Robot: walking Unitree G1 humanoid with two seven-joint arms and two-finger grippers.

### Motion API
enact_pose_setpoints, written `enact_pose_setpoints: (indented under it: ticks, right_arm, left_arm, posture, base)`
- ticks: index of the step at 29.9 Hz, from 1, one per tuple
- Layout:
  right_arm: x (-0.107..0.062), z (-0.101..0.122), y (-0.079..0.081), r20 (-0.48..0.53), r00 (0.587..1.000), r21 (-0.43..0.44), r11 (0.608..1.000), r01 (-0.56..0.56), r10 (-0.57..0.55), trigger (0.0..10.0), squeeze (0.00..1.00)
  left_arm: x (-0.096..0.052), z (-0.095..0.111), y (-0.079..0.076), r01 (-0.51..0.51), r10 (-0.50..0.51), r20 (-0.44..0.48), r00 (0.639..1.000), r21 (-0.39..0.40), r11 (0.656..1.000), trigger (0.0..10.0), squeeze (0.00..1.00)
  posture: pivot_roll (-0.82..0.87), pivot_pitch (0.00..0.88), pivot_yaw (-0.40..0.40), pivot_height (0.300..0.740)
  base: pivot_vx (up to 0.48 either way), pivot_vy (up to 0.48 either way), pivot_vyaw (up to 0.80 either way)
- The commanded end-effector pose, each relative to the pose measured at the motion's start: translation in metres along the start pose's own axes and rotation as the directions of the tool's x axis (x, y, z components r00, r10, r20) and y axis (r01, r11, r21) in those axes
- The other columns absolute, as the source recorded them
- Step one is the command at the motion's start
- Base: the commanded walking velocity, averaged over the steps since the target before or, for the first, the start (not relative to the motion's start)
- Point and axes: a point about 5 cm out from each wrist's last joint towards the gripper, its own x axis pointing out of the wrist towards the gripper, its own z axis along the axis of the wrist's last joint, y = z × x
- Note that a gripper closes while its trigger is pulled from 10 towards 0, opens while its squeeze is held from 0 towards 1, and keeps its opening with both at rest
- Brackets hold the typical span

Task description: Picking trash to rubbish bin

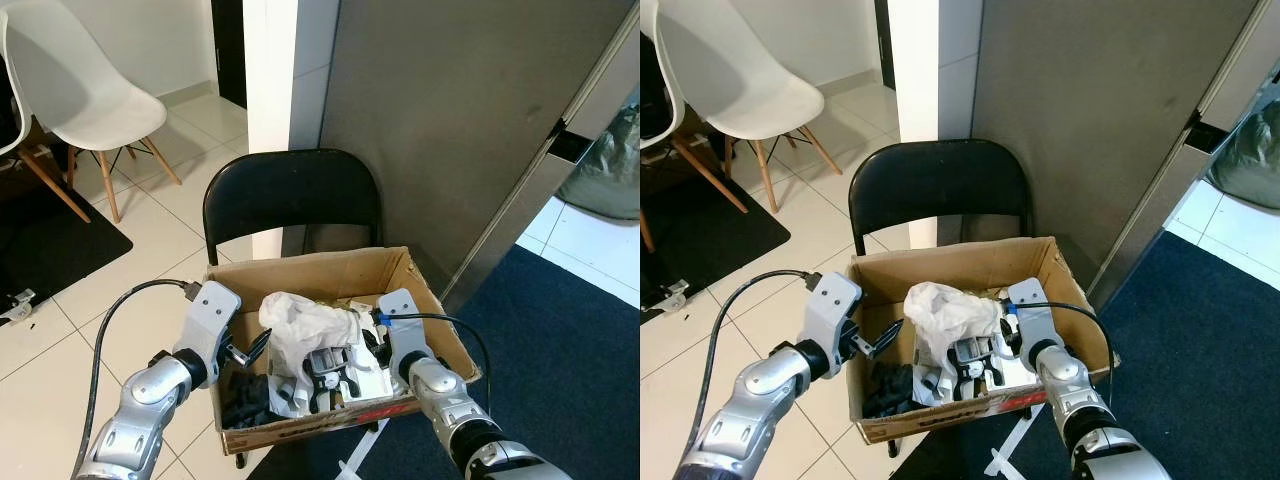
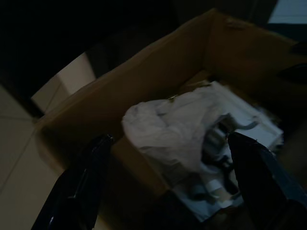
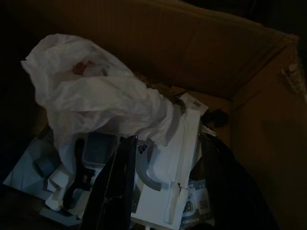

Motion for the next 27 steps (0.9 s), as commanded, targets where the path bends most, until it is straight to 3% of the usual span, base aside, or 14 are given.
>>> enact_pose_setpoints:
  ticks: [1,4,5,6,8,10,11,12,18,20,27]
  right_arm:
    - [-0.004,-0.006,-0.007,-0.001,0.999,0.022,0.999,0.035,-0.035,10.0,0.00]
    - [-0.009,0.002,-0.019,0.093,0.990,0.080,0.992,0.096,-0.103,10.0,0.00]
    - [-0.009,0.002,-0.019,0.093,0.990,0.080,0.992,0.096,-0.103,10.0,0.00]
    - [-0.012,0.006,-0.026,0.146,0.980,0.120,0.985,0.121,-0.138,10.0,0.00]
    - [-0.012,0.006,-0.026,0.146,0.980,0.120,0.985,0.121,-0.138,10.0,0.00]
    - [-0.021,0.015,-0.039,0.262,0.946,0.223,0.966,0.133,-0.191,10.0,0.00]
    - [-0.021,0.015,-0.039,0.262,0.946,0.223,0.966,0.133,-0.191,10.0,0.00]
    - [-0.025,0.018,-0.043,0.297,0.931,0.255,0.957,0.137,-0.213,10.0,0.00]
    - [-0.037,0.021,-0.039,0.388,0.906,0.291,0.955,0.055,-0.170,10.0,0.00]
    - [-0.040,0.014,-0.032,0.376,0.921,0.263,0.965,0.001,-0.103,10.0,0.00]
    - [-0.042,0.009,-0.025,0.360,0.932,0.249,0.966,-0.068,-0.027,10.0,0.00]
  left_arm:
    - [-0.001,-0.007,0.006,-0.046,0.045,-0.042,0.998,-0.008,0.999,10.0,0.00]
    - [-0.001,-0.004,0.018,-0.199,0.199,-0.003,0.980,-0.050,0.979,10.0,0.00]
    - [-0.001,-0.004,0.018,-0.199,0.199,-0.003,0.980,-0.050,0.979,10.0,0.00]
    - [-0.002,-0.003,0.025,-0.293,0.295,0.009,0.955,-0.100,0.951,10.0,0.00]
    - [-0.002,-0.003,0.025,-0.293,0.295,0.009,0.955,-0.100,0.951,10.0,0.00]
    - [-0.008,-0.004,0.036,-0.449,0.454,-0.022,0.891,-0.198,0.871,10.0,0.00]
    - [-0.008,-0.004,0.036,-0.449,0.454,-0.022,0.891,-0.198,0.871,10.0,0.00]
    - [-0.011,-0.005,0.038,-0.488,0.490,-0.040,0.871,-0.197,0.851,10.0,0.00]
    - [-0.025,-0.002,0.035,-0.513,0.529,0.048,0.847,-0.186,0.838,10.0,0.00]
    - [-0.026,-0.005,0.032,-0.521,0.537,0.034,0.843,-0.201,0.830,10.0,0.00]
    - [-0.026,-0.005,0.027,-0.530,0.549,0.026,0.835,-0.227,0.817,10.0,0.00]
  posture:
    - [0.02,0.095,-0.059,0.740]
    - [0.01,0.100,-0.063,0.740]
    - [0.01,0.100,-0.063,0.740]
    - [0.02,0.102,-0.065,0.740]
    - [0.02,0.102,-0.065,0.740]
    - [0.03,0.100,-0.064,0.740]
    - [0.03,0.100,-0.064,0.740]
    - [0.03,0.100,-0.064,0.740]
    - [0.01,0.083,-0.061,0.740]
    - [0.02,0.063,-0.064,0.740]
    - [0.04,0.052,-0.065,0.740]
  base:
    - [0.000,0.000,0.00]
    - [0.000,0.000,0.00]
    - [0.000,0.000,0.00]
    - [0.000,0.000,0.00]
    - [0.000,0.000,0.00]
    - [0.000,0.000,0.00]
    - [0.000,0.000,0.00]
    - [0.000,0.000,0.00]
    - [0.000,0.000,0.00]
    - [0.000,0.000,0.00]
    - [0.000,0.000,0.00]
